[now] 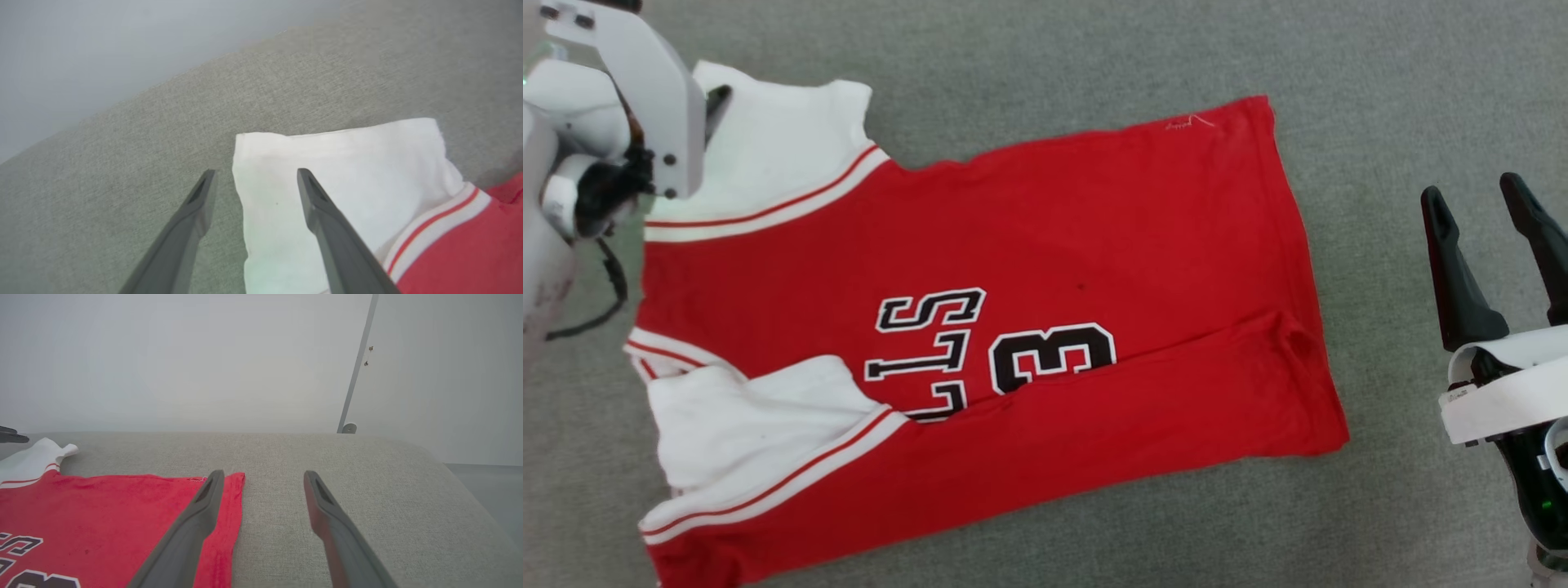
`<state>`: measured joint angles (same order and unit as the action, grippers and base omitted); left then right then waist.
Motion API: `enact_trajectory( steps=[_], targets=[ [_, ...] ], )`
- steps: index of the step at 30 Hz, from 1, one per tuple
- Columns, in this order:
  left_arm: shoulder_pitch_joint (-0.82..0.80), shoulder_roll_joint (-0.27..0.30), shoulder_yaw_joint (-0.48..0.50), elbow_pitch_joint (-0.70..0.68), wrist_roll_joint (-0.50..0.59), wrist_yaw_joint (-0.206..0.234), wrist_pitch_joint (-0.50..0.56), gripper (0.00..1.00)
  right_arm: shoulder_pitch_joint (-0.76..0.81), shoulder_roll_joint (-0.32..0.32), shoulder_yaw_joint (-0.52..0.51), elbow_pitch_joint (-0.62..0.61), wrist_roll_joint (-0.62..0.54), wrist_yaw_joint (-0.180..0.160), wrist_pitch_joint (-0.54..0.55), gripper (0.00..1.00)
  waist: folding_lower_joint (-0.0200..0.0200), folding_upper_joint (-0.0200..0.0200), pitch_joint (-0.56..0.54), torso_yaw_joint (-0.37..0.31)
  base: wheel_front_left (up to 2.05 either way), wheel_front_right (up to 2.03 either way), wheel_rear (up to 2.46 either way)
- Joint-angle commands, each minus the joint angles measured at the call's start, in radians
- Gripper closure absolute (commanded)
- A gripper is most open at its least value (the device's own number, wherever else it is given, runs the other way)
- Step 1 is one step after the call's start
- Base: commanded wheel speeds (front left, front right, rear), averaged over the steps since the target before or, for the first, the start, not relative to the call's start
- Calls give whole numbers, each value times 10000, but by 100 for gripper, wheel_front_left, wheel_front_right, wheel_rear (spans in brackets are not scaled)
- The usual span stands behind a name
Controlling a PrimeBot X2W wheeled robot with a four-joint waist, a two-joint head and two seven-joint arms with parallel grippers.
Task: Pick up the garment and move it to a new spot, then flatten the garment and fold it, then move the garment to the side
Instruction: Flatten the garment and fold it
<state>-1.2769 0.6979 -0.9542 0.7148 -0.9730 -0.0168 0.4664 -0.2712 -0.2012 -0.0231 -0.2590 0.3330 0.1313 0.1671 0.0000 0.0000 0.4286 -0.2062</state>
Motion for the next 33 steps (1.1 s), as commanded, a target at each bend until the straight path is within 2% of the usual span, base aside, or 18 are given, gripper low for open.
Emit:
enact_trajectory(
  steps=[1, 11, 12, 13, 14, 15, 21, 26, 33],
  targets=[
    [-266, -46, -127, 400, 189, -90, 161, 0, 27, 23, -6, 112, 85, -11, -33, 0, 0, 0, 371, -244, 0, 0, 0],
    [-797, -563, -286, 2173, 135, -213, 777, 0, -197, 40, 3, 319, 290, -11, 166, 0, 0, 0, 768, -342, 0, 0, 0],
    [-785, -634, -311, 2314, 122, -275, 852, 19, -207, -3, 33, 312, 311, -11, 212, 0, 0, 0, 791, -341, 0, 0, 0],
    [-809, -700, -326, 2448, 96, -287, 900, 45, -218, -37, 62, 299, 349, -11, 271, 0, 0, 0, 813, -336, 0, 0, 0],
    [-837, -771, -316, 2604, 46, -290, 938, 91, -228, -45, 114, 288, 418, -11, 367, 0, 0, 0, 831, -328, 0, 0, 0],
    [-806, -856, -277, 2768, -63, -311, 1071, 100, -244, -80, 180, 266, 480, -11, 467, 0, 0, 0, 841, -321, 0, 0, 0],
    [-967, -1081, -300, 3214, -58, -428, 1096, 100, -437, -81, 369, 161, 797, -10, 1298, 0, 0, 0, 861, -266, 0, 0, 0],
    [-1065, -1373, -409, 3466, 14, -615, 970, 100, -1335, -197, 563, 240, 930, -10, 2240, 0, 0, 0, 809, -75, 0, 0, 0],
    [-1229, -1766, -516, 3807, 24, -788, 779, 100, -3209, -385, 1108, 1919, 1214, -11, 3346, 0, 0, 0, 799, 195, 0, 0, 0]
  ],
)
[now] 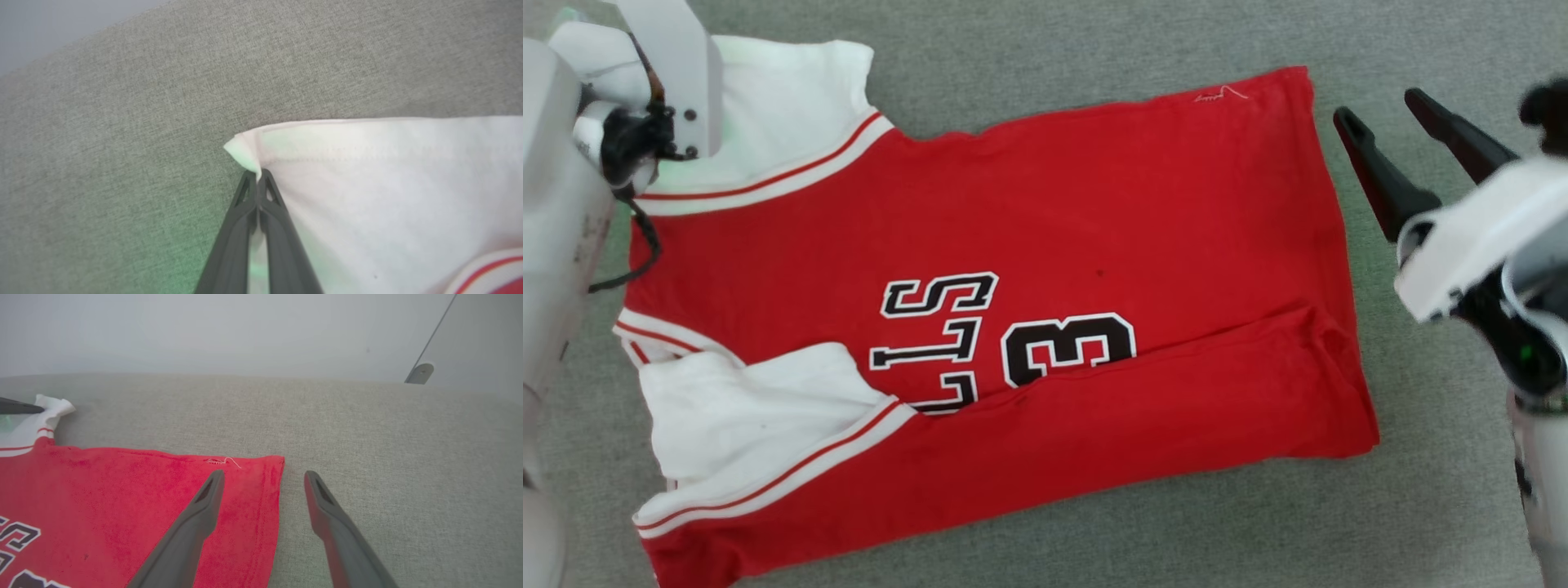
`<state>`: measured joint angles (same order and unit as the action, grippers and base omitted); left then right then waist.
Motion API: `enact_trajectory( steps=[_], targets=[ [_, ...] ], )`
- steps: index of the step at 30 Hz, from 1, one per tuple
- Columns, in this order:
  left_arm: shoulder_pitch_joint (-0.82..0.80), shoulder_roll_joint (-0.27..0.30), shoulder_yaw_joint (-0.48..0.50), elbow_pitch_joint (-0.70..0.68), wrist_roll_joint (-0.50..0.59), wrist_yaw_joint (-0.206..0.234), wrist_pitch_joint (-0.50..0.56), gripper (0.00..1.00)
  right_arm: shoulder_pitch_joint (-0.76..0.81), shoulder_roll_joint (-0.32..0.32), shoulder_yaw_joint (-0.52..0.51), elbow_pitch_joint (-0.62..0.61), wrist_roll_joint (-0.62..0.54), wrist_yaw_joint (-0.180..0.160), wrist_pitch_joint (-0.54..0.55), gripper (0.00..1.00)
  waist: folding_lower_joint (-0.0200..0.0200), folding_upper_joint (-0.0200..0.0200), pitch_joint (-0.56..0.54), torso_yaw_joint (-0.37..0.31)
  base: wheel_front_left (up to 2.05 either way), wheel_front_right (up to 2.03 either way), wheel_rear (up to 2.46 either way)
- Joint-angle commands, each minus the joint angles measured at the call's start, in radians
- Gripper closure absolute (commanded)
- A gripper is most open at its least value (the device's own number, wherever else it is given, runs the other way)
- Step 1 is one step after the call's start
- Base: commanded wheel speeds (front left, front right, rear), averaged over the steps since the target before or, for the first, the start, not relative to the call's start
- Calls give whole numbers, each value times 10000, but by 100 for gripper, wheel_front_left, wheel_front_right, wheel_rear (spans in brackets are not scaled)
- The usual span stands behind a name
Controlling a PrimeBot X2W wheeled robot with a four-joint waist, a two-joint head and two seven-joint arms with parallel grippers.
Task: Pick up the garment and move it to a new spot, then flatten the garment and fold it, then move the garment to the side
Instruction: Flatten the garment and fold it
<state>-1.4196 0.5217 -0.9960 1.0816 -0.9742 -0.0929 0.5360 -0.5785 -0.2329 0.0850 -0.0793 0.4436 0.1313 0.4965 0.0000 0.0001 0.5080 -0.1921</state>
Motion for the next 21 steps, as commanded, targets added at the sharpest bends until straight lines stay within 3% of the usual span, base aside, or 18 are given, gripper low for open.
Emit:
enact_trajectory(
  steps=[1, 12, 21],
  targets=[
    [167, -47, -100, 194, 28, -47, 51, 100, -418, -107, 116, 486, 146, -11, 211, 0, 0, -1, 11, 84, 0, 0, 0],
    [-89, -434, -168, 657, -51, -216, -179, 100, -3183, -389, 1013, 4689, 399, -11, 1550, 0, 0, -1, 121, 397, 0, 0, 0],
    [-201, -643, -259, 890, -86, -312, -362, 100, -4433, -246, 1999, 7155, 1126, -10, 2248, 0, 0, -1, 200, 505, 0, 0, 0]
  ],
)
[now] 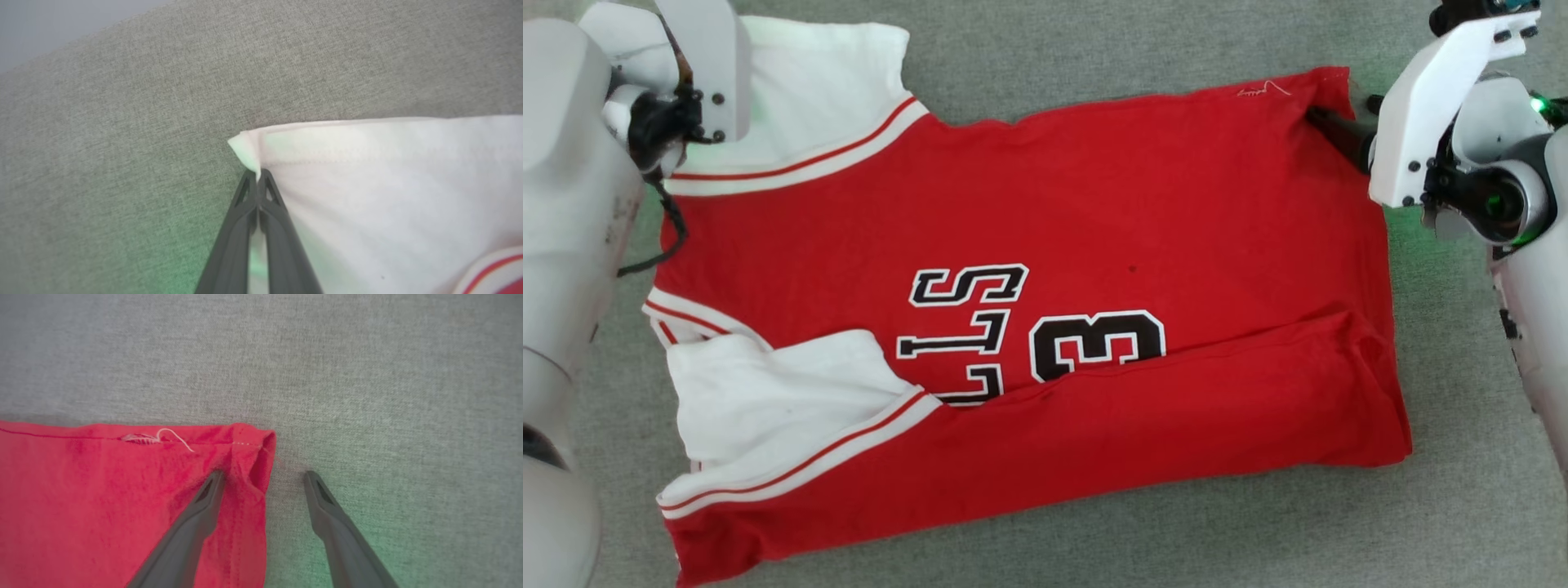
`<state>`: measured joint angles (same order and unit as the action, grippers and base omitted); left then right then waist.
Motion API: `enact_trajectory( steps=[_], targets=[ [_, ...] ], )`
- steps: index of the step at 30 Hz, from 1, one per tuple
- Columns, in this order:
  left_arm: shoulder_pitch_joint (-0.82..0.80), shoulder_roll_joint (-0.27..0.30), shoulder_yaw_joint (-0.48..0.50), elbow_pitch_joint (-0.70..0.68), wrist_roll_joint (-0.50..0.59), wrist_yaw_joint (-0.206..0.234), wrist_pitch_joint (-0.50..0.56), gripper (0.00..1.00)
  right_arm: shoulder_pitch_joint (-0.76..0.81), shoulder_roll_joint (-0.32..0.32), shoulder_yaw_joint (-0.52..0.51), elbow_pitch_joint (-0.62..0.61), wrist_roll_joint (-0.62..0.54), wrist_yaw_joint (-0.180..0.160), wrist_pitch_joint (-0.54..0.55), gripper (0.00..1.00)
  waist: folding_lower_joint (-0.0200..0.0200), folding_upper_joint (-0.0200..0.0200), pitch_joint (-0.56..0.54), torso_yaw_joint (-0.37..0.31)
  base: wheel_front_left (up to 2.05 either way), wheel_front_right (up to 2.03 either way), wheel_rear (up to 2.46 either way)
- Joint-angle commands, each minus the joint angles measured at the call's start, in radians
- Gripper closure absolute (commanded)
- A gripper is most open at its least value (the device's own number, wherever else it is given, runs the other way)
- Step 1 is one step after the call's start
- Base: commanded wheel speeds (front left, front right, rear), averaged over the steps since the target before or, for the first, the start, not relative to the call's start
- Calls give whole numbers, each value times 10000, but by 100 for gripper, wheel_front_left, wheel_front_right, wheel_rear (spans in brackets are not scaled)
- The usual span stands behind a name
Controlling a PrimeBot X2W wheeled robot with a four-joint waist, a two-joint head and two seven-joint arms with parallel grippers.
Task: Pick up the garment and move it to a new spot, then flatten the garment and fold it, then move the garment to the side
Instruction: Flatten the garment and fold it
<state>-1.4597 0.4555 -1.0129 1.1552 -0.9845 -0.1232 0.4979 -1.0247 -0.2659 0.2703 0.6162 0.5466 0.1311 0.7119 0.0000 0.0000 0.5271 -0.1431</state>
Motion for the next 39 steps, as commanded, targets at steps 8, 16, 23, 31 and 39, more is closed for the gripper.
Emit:
enact_trajectory(
  steps=[8, 16, 23, 31, 39],
  targets=[
    [144, -129, -93, 272, -93, -40, -300, 100, -466, -188, 886, 1167, 504, -9, -112, 100, 0, 0, -79, 160, 0, 0, 0],
    [211, -148, 70, 31, -480, -67, -719, 100, -419, -630, 1746, 1181, 1040, -9, -1033, 100, 0, 0, -675, 459, 0, 0, 0],
    [532, 34, 518, -869, -1597, -72, -220, 100, -38, -1245, 2460, 761, 1701, -9, -1662, 100, 0, 0, -1414, 841, 0, 0, 0],
    [1152, 495, 513, -2396, -2383, -73, 458, 100, 566, -2062, 3119, 88, 2388, -9, -1879, 100, 0, 0, -2286, 1323, 0, 0, 0],
    [2354, 1480, 368, -4696, -2852, 133, 1184, 100, 1578, -3155, 3843, -1218, 3279, -9, -1495, 100, 0, 0, -2959, 1607, 0, 0, 0]
  ],
)
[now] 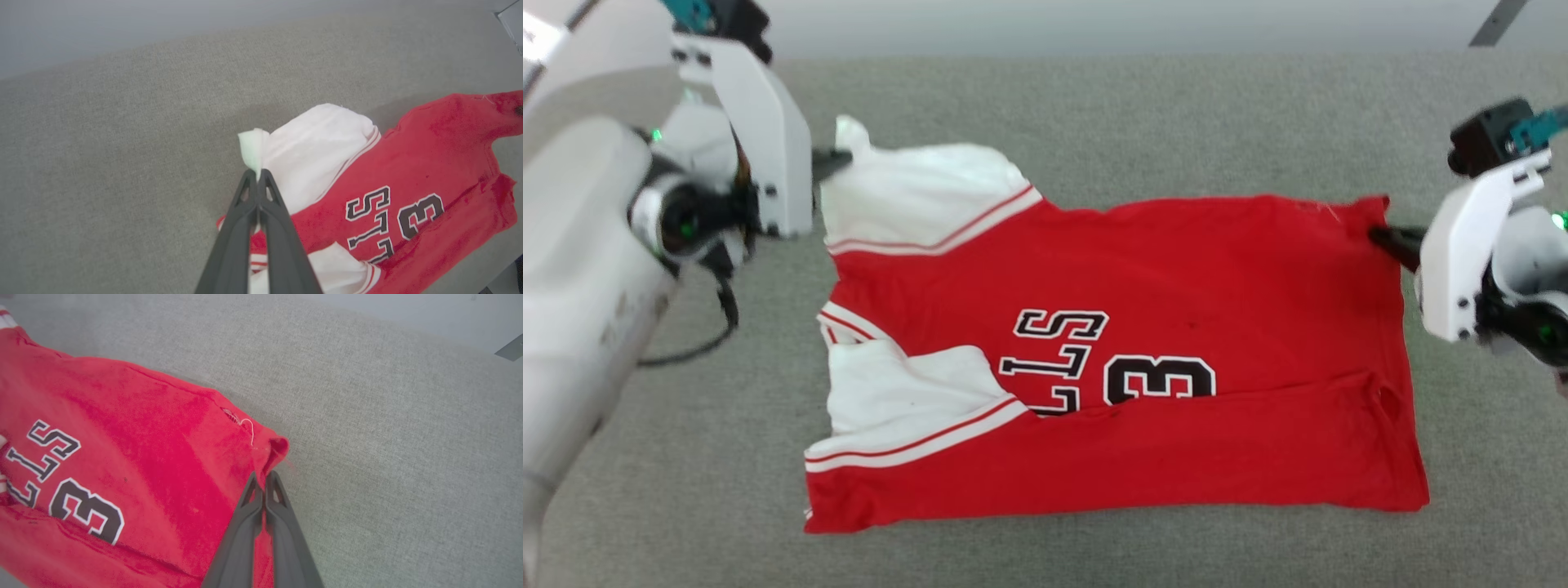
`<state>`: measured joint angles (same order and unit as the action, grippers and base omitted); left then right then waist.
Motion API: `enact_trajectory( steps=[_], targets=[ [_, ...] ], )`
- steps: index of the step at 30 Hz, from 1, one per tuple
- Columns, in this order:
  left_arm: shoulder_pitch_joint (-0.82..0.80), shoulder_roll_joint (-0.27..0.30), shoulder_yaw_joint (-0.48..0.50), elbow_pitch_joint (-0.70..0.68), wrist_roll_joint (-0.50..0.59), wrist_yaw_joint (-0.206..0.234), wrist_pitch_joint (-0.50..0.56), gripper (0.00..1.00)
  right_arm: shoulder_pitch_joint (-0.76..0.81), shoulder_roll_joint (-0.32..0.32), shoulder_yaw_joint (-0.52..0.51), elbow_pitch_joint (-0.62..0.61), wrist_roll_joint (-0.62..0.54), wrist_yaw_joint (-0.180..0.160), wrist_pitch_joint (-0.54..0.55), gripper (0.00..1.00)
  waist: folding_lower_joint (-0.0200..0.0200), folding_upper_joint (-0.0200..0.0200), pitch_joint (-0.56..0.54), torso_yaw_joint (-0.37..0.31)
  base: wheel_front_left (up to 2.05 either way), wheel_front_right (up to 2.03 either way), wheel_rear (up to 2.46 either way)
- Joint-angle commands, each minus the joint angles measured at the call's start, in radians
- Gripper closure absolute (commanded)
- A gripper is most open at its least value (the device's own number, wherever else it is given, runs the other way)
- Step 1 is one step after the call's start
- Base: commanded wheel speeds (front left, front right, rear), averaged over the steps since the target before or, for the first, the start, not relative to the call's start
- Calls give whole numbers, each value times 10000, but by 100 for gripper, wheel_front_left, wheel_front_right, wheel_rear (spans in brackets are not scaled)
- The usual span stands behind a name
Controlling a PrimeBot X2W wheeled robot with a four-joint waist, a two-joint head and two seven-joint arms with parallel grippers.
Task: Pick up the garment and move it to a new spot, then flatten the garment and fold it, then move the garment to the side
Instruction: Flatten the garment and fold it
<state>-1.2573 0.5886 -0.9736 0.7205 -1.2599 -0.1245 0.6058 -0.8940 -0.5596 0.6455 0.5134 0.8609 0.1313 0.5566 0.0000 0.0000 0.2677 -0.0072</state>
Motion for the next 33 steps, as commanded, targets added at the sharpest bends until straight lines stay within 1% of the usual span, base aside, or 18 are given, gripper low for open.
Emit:
enact_trajectory(
  steps=[1, 2, 4, 7, 11, 13, 15, 18, 21, 24, 31, 32, 33],
  targets=[
    [560, 321, -70, -736, -157, 269, 196, 100, 447, -378, 153, -352, 271, -11, 119, 100, 0, 0, -436, 276, 0, 0, 0],
    [560, 321, -70, -736, -157, 269, 196, 100, 447, -378, 153, -352, 271, -11, 119, 100, 0, 0, -436, 276, 0, 0, 0],
    [1002, 675, -130, -1633, -247, 587, 380, 100, 841, -712, 328, -754, 529, -11, 288, 100, 0, 0, -563, 340, 0, 0, 0],
    [1772, 1249, -210, -3133, -452, 1218, 649, 100, 1398, -1228, 495, -1307, 985, -11, 538, 100, 0, 0, -677, 394, 0, 0, 0],
    [2741, 2035, -321, -5057, -742, 2144, 950, 100, 2149, -1699, 513, -1809, 1494, -11, 789, 100, 0, 0, -733, 403, 0, 0, 0],
    [3194, 2366, -382, -5810, -881, 2572, 1007, 100, 2482, -1827, 478, -1955, 1670, -11, 858, 100, 0, 0, -735, 390, 0, 0, 0],
    [3551, 2646, -491, -6386, -850, 2898, 1026, 100, 2771, -1891, 470, -2016, 1756, -11, 927, 100, 0, 0, -724, 357, 0, 0, 0],
    [4029, 2838, -632, -6897, -991, 3252, 1106, 100, 3135, -1914, 517, -1997, 1825, -11, 1033, 100, 0, 0, -704, 325, 0, 0, 0],
    [4397, 2829, -782, -7021, -1098, 3419, 1091, 100, 3381, -1772, 559, -1874, 1820, -11, 1099, 100, 0, 0, -639, 289, 0, 0, 0],
    [4572, 2706, -872, -6798, -1098, 3446, 1010, 100, 3482, -1540, 581, -1690, 1786, -11, 1088, 100, 0, 0, -566, 256, 0, 0, 0],
    [4651, 2212, -973, -5668, -1141, 3166, 893, 100, 3290, -980, 682, -1102, 1508, -11, 1017, 100, 0, 0, -476, 216, 0, 0, 0],
    [4642, 2150, -962, -5517, -1137, 3154, 853, 83, 3251, -941, 692, -1042, 1455, -11, 1026, 100, 0, 0, -486, 214, 0, 0, 0],
    [4619, 2100, -964, -5381, -1089, 3153, 801, 71, 3201, -923, 683, -992, 1409, -11, 1001, 82, 0, 0, -496, 213, 0, 0, 0]
  ],
)
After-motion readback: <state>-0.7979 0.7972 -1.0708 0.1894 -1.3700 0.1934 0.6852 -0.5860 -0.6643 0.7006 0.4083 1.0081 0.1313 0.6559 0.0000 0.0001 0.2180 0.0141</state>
